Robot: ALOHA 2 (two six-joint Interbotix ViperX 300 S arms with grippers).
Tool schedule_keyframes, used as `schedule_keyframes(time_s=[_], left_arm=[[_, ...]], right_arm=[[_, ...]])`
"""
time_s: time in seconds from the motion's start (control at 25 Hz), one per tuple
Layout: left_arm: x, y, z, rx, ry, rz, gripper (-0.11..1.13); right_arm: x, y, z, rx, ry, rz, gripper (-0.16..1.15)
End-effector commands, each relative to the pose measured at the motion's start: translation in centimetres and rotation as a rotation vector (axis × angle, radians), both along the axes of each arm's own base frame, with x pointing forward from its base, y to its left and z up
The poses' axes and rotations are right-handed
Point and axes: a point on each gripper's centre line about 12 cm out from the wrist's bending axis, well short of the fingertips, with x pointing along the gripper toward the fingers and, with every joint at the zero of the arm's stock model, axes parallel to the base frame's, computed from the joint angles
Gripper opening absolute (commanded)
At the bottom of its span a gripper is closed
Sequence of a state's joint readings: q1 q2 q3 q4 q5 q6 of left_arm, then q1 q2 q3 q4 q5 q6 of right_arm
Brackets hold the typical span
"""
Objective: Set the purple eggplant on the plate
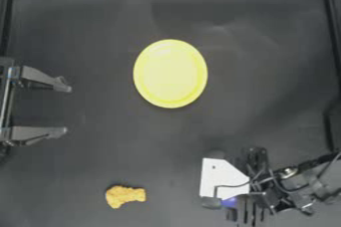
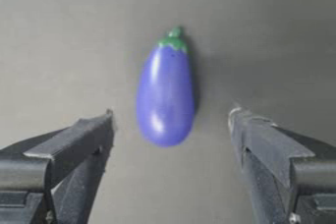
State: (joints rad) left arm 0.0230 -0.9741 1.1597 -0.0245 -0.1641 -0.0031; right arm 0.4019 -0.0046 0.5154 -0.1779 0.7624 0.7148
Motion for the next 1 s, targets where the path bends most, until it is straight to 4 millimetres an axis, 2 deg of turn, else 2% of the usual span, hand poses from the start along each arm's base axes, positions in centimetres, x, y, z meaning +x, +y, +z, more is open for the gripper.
schedule_keyframes(time_s=[0.04,1.0], left_arm=[[0.4,0.1,1.0,0.002,-0.020,0.003,1.01],[0.4,0.1,1.0,0.001,-0.021,0.003,1.01]], right_arm=[[0.3,0.3,-0.1,0.009,-0.013,-0.006,0.98],[0.8,1.2,-4.2,0.002,0.045,-0.002,0.95]])
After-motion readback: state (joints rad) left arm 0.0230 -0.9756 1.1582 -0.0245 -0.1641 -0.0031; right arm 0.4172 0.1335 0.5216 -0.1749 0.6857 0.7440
